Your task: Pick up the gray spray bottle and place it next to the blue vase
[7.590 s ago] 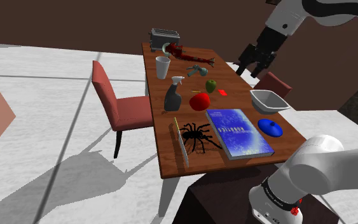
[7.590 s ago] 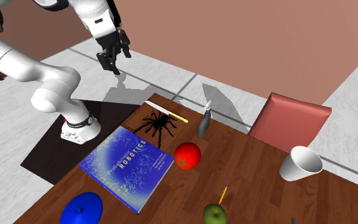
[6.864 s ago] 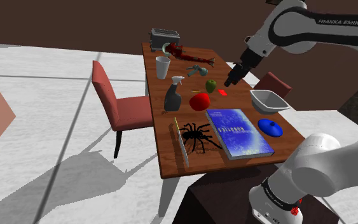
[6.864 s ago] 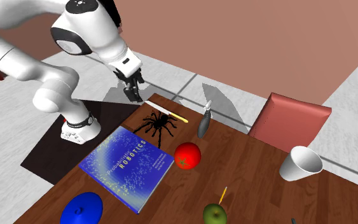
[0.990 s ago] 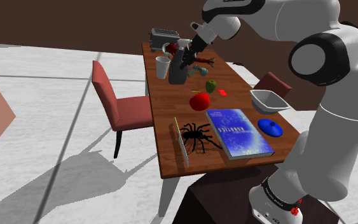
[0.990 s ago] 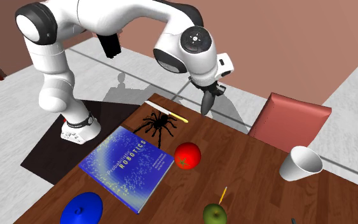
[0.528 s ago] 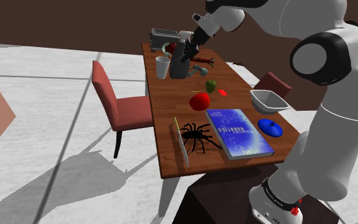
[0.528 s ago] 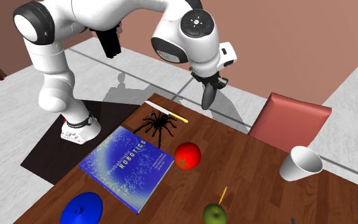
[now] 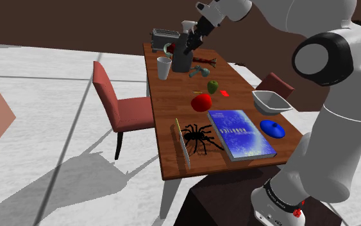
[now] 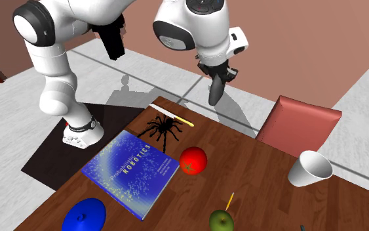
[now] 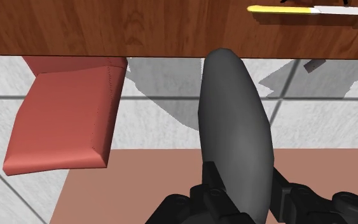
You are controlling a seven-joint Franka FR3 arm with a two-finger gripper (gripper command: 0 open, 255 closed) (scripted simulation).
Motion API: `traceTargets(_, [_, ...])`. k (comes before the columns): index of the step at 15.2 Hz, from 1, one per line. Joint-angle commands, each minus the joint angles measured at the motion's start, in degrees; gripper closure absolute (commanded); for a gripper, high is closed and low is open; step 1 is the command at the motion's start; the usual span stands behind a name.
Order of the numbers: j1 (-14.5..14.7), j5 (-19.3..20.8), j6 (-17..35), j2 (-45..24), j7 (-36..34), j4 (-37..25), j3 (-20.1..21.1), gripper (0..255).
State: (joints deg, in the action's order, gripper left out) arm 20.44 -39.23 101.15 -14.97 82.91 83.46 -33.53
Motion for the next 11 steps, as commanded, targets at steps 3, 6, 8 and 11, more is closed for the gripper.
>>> traceTargets(3, [-0.77,-0.12,-2.97,-0.72,-1.36,-3.85,-0.13,255])
traceTargets(6, [-1.33,-0.29,-4.98,-1.25,-2.30,-6.53,-0.19,255])
traceTargets(8, [-1.13,1.31,-4.55,2.26,-0.68,-2.25,-1.02,255])
traceTargets(11, [-1.26,3.69,-4.29,7.09,1.53,3.20,-2.21,255])
